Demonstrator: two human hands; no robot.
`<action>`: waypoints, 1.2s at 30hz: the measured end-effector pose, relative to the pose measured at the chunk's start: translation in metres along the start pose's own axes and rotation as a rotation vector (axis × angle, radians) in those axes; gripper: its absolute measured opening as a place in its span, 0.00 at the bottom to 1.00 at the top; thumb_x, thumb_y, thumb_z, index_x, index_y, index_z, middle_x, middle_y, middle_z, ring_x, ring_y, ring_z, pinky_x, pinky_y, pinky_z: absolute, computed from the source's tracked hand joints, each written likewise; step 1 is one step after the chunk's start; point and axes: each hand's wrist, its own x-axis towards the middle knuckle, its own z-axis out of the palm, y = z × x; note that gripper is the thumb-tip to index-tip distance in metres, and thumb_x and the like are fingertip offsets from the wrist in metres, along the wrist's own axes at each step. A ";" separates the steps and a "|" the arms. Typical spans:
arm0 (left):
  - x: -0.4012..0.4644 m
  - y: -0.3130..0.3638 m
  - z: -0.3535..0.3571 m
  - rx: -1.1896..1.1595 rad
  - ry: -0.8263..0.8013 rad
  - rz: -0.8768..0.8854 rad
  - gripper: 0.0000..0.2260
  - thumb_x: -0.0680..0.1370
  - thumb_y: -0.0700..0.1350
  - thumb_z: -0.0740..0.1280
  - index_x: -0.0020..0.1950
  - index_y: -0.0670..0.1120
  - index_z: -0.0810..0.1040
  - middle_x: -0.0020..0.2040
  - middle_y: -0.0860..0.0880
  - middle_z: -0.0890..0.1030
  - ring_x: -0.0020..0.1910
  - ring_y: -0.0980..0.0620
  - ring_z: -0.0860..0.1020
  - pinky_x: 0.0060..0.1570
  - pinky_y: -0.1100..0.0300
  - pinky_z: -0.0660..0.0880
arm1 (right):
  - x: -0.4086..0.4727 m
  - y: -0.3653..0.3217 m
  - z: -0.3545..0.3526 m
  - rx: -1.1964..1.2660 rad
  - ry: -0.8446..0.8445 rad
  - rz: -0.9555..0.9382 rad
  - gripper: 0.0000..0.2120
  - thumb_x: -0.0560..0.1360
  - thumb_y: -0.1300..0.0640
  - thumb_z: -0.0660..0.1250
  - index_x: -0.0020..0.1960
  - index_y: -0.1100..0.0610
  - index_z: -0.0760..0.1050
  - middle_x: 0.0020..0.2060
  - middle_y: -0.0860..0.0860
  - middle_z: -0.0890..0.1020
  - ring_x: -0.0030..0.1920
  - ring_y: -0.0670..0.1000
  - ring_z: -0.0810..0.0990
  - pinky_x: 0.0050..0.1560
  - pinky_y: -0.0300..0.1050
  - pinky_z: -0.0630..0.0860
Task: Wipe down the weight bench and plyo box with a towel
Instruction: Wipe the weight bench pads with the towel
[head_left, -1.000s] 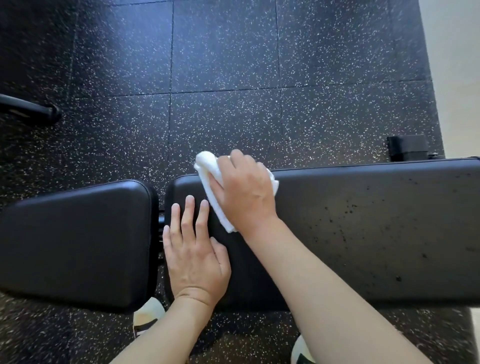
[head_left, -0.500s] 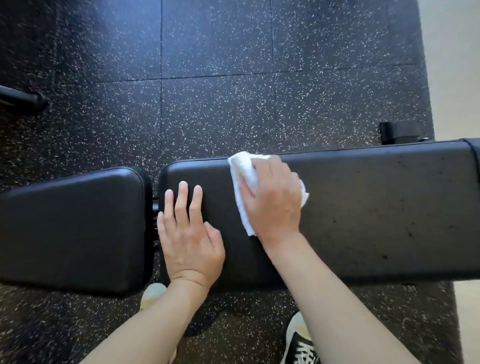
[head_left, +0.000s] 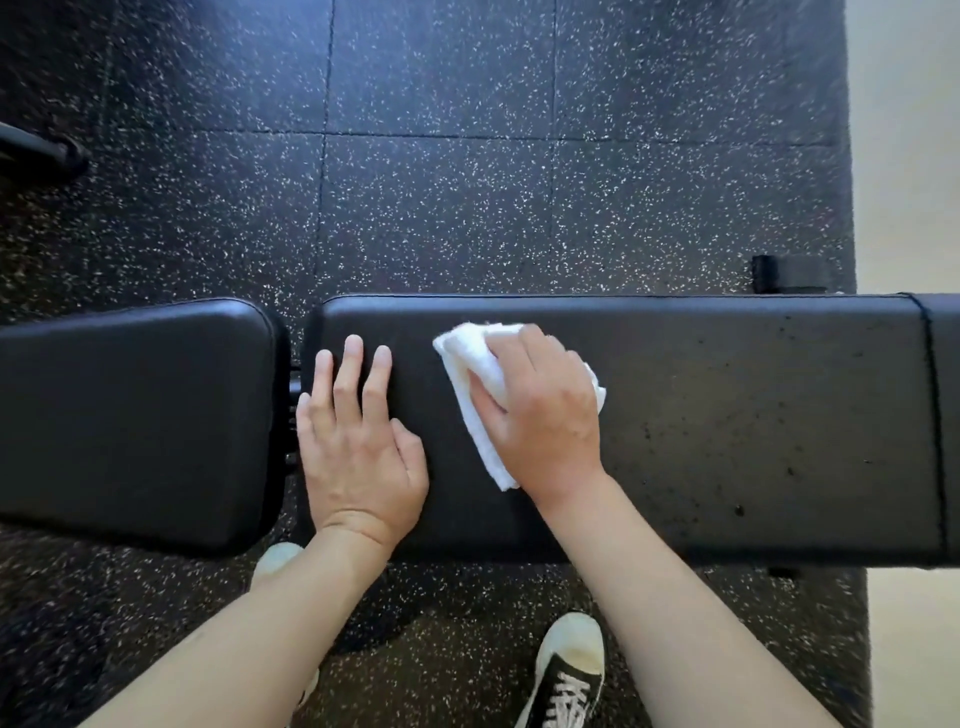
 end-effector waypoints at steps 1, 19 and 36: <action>0.000 0.001 -0.001 -0.009 0.005 -0.004 0.32 0.76 0.46 0.58 0.82 0.45 0.65 0.84 0.43 0.61 0.83 0.38 0.58 0.77 0.35 0.61 | -0.022 0.010 -0.015 -0.001 -0.045 -0.001 0.07 0.78 0.54 0.70 0.53 0.57 0.81 0.43 0.52 0.78 0.38 0.56 0.75 0.39 0.53 0.72; -0.002 0.003 -0.001 -0.055 0.024 -0.022 0.31 0.77 0.46 0.57 0.82 0.47 0.65 0.84 0.46 0.62 0.84 0.40 0.57 0.78 0.37 0.60 | 0.055 0.015 0.015 -0.069 0.133 -0.011 0.12 0.78 0.50 0.63 0.45 0.58 0.77 0.38 0.54 0.78 0.36 0.59 0.76 0.37 0.51 0.69; -0.003 0.002 -0.001 -0.076 0.035 -0.019 0.30 0.78 0.46 0.57 0.82 0.48 0.64 0.85 0.47 0.61 0.84 0.41 0.57 0.78 0.36 0.60 | -0.007 0.041 -0.025 -0.225 0.098 0.129 0.15 0.80 0.51 0.61 0.58 0.60 0.77 0.46 0.57 0.77 0.44 0.61 0.74 0.41 0.56 0.72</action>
